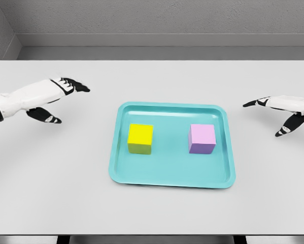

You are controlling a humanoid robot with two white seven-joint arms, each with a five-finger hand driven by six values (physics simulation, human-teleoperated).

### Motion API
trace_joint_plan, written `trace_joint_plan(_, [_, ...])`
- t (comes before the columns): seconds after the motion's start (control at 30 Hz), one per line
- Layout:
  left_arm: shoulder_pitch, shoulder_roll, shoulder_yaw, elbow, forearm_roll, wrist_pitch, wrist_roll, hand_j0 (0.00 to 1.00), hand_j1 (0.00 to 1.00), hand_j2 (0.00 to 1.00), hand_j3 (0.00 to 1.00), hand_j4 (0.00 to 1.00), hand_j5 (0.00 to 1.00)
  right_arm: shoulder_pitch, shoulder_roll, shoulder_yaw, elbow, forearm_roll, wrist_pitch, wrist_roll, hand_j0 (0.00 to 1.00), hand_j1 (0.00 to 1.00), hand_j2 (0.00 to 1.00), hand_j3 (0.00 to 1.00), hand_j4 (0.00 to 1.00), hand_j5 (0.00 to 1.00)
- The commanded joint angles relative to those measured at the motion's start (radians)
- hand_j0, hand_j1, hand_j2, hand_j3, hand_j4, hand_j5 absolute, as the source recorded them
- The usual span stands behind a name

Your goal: Push two cubes

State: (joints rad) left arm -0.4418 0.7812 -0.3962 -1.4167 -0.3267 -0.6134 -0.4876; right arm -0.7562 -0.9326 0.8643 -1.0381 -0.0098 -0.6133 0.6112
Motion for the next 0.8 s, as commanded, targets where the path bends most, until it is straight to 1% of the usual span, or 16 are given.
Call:
trace_joint_plan(0.0, [0.005,-0.003,0.005,-0.096,-0.017,0.003,-0.1,0.97,0.97,0.97,0.97,0.97,0.97,0.0,0.0,-0.001,0.001,-0.006,0.002,0.0,1.0,1.0,1.0,1.0,1.0,1.0])
trace_joint_plan(0.07, [0.054,-0.003,0.063,-0.162,-0.022,0.003,-0.123,0.97,0.97,0.97,0.97,0.97,0.97,-0.002,-0.003,-0.001,-0.002,-0.007,0.002,-0.002,1.0,1.0,1.0,1.0,1.0,1.0])
trace_joint_plan(0.1, [0.054,-0.005,0.063,-0.165,-0.032,0.003,-0.123,1.0,1.0,1.0,1.0,1.0,1.0,-0.003,-0.005,0.005,-0.005,-0.007,0.002,0.0,1.0,1.0,1.0,1.0,1.0,1.0])
trace_joint_plan(0.13, [0.054,-0.005,0.063,-0.166,-0.031,0.003,-0.123,1.0,1.0,1.0,1.0,1.0,1.0,-0.005,-0.009,0.015,-0.008,-0.006,0.002,-0.001,1.0,1.0,1.0,1.0,1.0,1.0])
trace_joint_plan(0.17, [0.054,-0.004,0.062,-0.185,-0.031,0.003,-0.123,0.96,0.96,0.96,0.96,0.96,0.96,-0.006,-0.017,0.015,-0.007,-0.006,0.002,0.0,1.0,1.0,1.0,1.0,1.0,1.0])
trace_joint_plan(0.27, [0.055,-0.008,0.051,-0.188,-0.04,0.003,-0.123,0.65,0.65,0.65,0.65,0.65,0.65,-0.006,-0.02,0.033,-0.013,-0.002,0.002,0.0,1.0,1.0,1.0,1.0,1.0,1.0])
trace_joint_plan(0.3, [0.055,-0.049,0.054,-0.18,-0.083,0.003,-0.123,0.65,0.65,0.65,0.65,0.65,0.65,-0.006,-0.02,0.035,-0.013,-0.002,0.002,0.0,1.0,1.0,1.0,1.0,1.0,1.0])
trace_joint_plan(0.33, [0.055,-0.059,0.051,-0.165,-0.097,0.003,-0.123,0.64,0.64,0.64,0.64,0.64,0.64,-0.006,-0.022,0.038,-0.017,-0.002,0.002,0.0,1.0,1.0,1.0,1.0,1.0,1.0])
trace_joint_plan(0.37, [0.055,-0.079,0.051,-0.136,-0.098,0.003,-0.123,0.56,0.56,0.56,0.56,0.56,0.56,-0.005,-0.025,0.039,-0.028,-0.001,0.002,0.0,1.0,1.0,1.0,1.0,1.0,1.0])
trace_joint_plan(0.4, [0.055,-0.086,0.051,-0.125,-0.098,0.003,-0.123,0.53,0.53,0.53,0.53,0.53,0.53,-0.003,-0.031,0.039,-0.043,0.002,0.002,0.0,0.94,0.94,0.94,0.94,0.94,0.94])
trace_joint_plan(0.43, [0.055,-0.086,0.051,-0.127,-0.104,0.003,-0.123,0.54,0.54,0.54,0.54,0.54,0.54,-0.003,-0.032,0.039,-0.046,0.004,0.002,0.0,0.84,0.84,0.84,0.84,0.84,0.84])
trace_joint_plan(0.53, [0.055,-0.157,0.048,-0.081,-0.169,0.003,-0.123,0.55,0.55,0.55,0.55,0.55,0.55,-0.003,-0.055,0.039,-0.049,0.005,0.002,0.0,0.29,0.29,0.29,0.29,0.29,0.29])
trace_joint_plan(0.57, [0.055,-0.158,0.034,-0.082,-0.167,0.003,-0.123,0.55,0.55,0.55,0.55,0.55,0.55,-0.003,-0.055,0.038,-0.049,0.005,0.002,0.0,0.19,0.19,0.19,0.19,0.19,0.19])
trace_joint_plan(0.6, [0.055,-0.169,0.034,-0.082,-0.169,0.003,-0.123,0.55,0.55,0.55,0.55,0.55,0.55,-0.003,-0.055,0.038,-0.049,0.005,0.002,0.0,0.16,0.16,0.16,0.16,0.16,0.16])
trace_joint_plan(0.7, [0.055,-0.189,0.022,-0.082,-0.169,0.003,-0.123,0.55,0.55,0.55,0.55,0.55,0.55,-0.006,-0.054,0.038,-0.049,0.025,0.002,0.0,0.13,0.13,0.13,0.13,0.13,0.13])
trace_joint_plan(0.77, [0.054,-0.191,0.022,-0.082,-0.169,0.003,-0.123,0.55,0.55,0.55,0.55,0.55,0.55,-0.009,-0.049,0.036,-0.091,0.027,0.002,0.0,0.12,0.12,0.12,0.12,0.12,0.12])
